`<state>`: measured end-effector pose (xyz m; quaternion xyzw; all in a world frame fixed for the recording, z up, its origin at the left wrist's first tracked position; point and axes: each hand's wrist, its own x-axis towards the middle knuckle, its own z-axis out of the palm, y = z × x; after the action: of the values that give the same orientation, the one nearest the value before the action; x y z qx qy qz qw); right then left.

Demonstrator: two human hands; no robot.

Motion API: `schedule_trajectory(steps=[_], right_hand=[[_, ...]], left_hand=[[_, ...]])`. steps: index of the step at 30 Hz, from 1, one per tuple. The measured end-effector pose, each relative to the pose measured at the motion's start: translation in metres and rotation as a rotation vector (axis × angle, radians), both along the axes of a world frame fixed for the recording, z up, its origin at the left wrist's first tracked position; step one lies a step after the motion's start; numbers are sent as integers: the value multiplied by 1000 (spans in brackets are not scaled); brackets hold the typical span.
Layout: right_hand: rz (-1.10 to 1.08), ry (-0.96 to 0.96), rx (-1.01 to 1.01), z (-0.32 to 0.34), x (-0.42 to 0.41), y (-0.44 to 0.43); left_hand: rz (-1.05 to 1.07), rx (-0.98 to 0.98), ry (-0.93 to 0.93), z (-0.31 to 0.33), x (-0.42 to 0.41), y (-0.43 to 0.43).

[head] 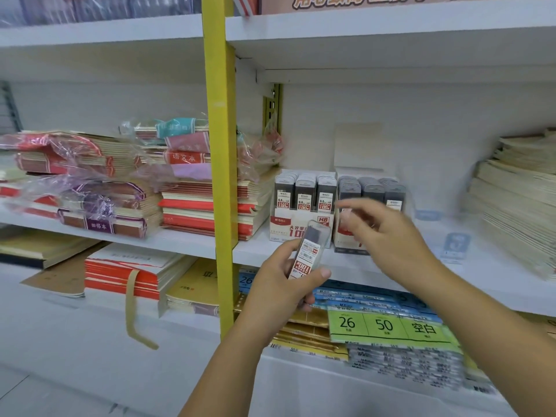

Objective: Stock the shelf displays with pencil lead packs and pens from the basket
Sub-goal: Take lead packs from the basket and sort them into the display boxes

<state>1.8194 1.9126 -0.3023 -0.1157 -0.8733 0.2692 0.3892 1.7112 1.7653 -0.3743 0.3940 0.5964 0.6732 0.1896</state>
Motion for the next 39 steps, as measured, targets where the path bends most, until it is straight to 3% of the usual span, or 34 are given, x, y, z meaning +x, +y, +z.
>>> schedule_trajectory(steps=[2,4,7,9,12,16,18,24,26,28,31,33,36,39], right_hand=[[169,-91,-184,-10,7,-14],[224,-107,-212,-16,11,-21],[202,-8,-301,-20,18,-18],[181,55,-422,-22,25,-12],[187,-120,-484,-27,36,-6],[257,-346,-376,-32,40,-8],[186,-300,-236,-32,38,-11],[260,-245,-180,-17,34,-11],[215,-76,-180,-4,34,-3],[119,164,-147,12,33,6],[25,357,-2,27,26,18],[-26,332,99,33,19,23],[-84,135,218,36,8,32],[-70,-23,173,35,-1,40]], left_hand=[[-9,-5,33,2,5,0],[-36,-13,63,4,9,-1],[-80,-75,63,6,12,-5],[-73,-46,-64,7,10,-7],[-32,33,-229,10,5,-9],[7,24,-161,8,8,-4],[6,39,-100,10,10,0],[54,106,66,20,15,19],[246,54,255,16,14,29],[426,-33,558,11,13,36],[462,-165,821,-1,9,48],[440,-235,882,-11,6,54],[443,-266,947,-24,1,57],[455,-243,963,-27,-2,58]])
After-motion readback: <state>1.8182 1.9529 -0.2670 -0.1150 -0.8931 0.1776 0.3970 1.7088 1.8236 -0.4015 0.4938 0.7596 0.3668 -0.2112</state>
